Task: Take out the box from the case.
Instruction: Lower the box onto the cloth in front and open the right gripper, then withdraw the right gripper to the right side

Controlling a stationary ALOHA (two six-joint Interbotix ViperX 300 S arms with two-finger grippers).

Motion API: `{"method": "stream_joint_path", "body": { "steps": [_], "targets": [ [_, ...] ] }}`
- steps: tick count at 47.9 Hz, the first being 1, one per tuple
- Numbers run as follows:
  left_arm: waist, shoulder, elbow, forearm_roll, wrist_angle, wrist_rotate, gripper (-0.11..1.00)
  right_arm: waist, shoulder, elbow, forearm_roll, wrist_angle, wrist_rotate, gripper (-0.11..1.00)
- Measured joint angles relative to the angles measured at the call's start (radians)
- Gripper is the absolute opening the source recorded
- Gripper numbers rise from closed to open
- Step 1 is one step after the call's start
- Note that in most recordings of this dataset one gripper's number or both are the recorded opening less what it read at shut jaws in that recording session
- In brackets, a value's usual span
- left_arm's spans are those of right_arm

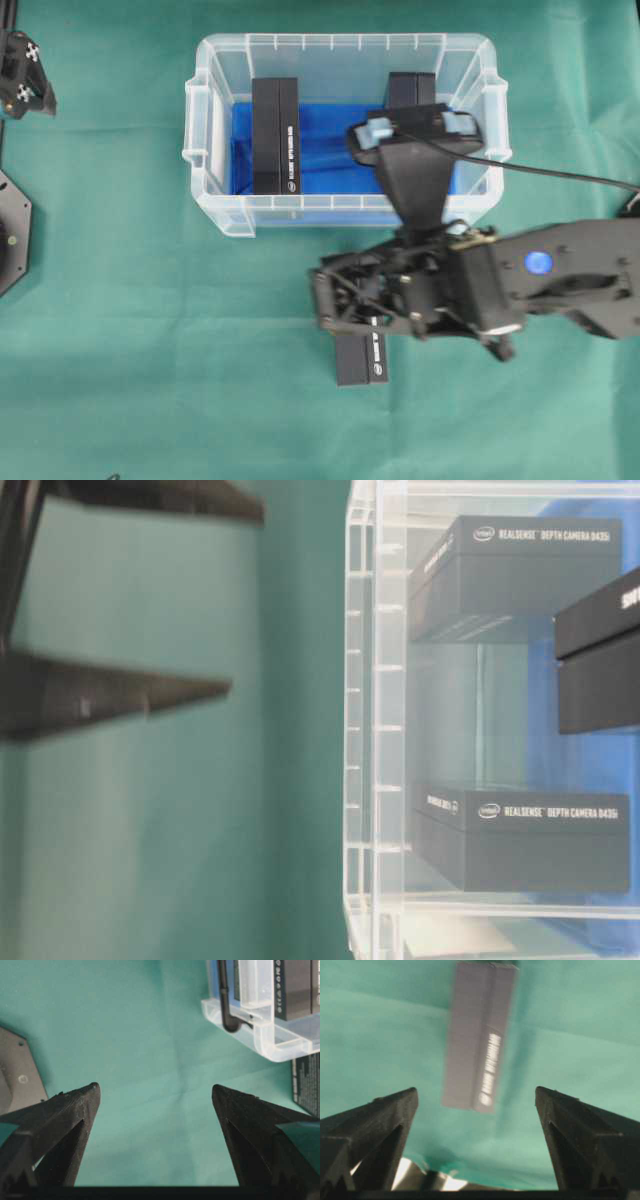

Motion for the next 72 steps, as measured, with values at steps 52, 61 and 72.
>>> {"method": "stream_joint_path", "body": {
  "steps": [52, 61, 72],
  "targets": [
    [-0.058, -0.002, 0.002, -0.002, 0.014, -0.063, 0.93, 0.067, -0.511, 0.525, 0.017, 0.043, 0.067, 0.92],
    [-0.060, 0.005, 0.003, -0.002, 0.049, -0.063, 0.93, -0.077, -0.558, 0.563, 0.006, 0.043, -0.060, 0.92],
    [-0.060, 0.003, 0.002, -0.002, 0.054, -0.066, 0.93, -0.276, -0.580, 0.578, 0.006, 0.041, -0.262, 0.92]
  ]
}}
